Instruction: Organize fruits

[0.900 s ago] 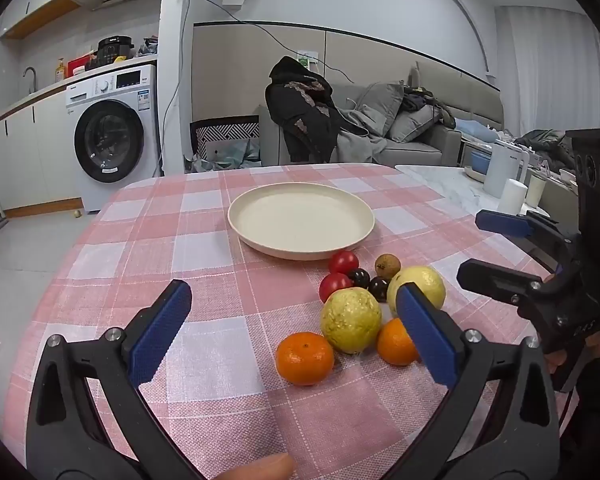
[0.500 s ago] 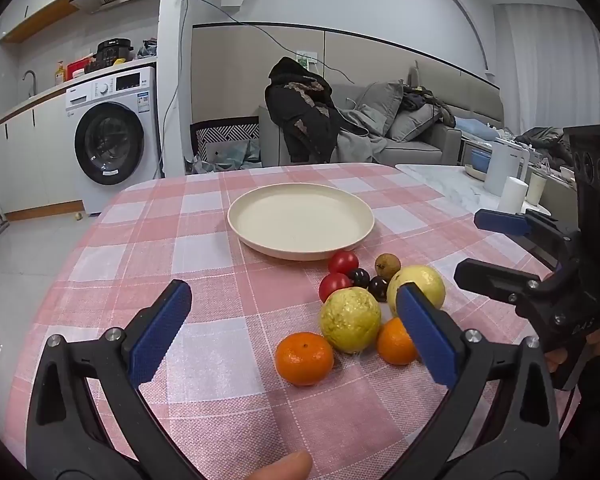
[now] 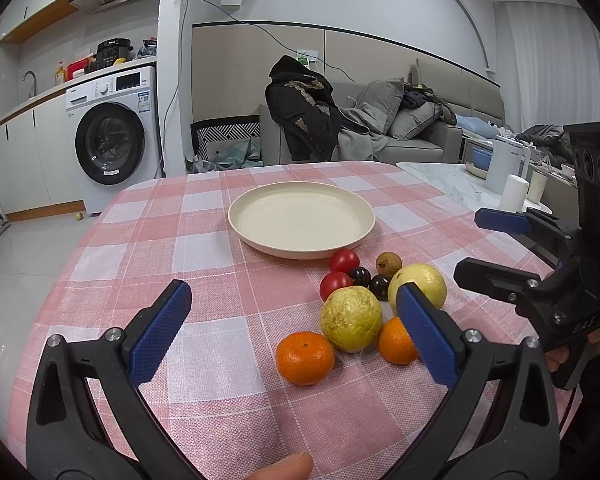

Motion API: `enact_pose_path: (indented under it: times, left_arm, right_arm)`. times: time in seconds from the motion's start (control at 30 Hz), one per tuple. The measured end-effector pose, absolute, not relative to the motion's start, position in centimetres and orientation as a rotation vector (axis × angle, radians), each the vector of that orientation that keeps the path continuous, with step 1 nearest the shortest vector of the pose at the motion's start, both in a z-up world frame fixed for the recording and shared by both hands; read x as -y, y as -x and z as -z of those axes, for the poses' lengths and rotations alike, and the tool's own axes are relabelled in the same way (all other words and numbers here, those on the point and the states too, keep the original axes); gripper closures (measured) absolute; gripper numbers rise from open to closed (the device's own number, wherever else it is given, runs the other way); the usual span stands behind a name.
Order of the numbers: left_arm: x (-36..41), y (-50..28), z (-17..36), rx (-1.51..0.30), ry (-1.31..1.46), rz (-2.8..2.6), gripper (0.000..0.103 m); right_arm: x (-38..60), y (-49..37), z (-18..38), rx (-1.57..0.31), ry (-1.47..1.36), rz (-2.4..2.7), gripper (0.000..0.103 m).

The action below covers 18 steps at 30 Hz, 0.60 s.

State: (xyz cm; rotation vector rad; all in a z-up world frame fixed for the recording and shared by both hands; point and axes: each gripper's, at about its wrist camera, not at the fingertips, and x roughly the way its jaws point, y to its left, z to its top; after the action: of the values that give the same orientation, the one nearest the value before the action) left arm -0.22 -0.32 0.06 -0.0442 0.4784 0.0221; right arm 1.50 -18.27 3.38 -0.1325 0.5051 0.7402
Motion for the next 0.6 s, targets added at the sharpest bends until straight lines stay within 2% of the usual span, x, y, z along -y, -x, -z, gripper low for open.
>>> enact_pose_path:
  times: [0.6]
  left_arm:
    - [-0.06, -0.06, 0.13, -0.484, 0.037, -0.023, 0.001]
  right_arm:
    - [18.18, -1.76, -3.21, -0.51, 0.132, -0.74, 0.0]
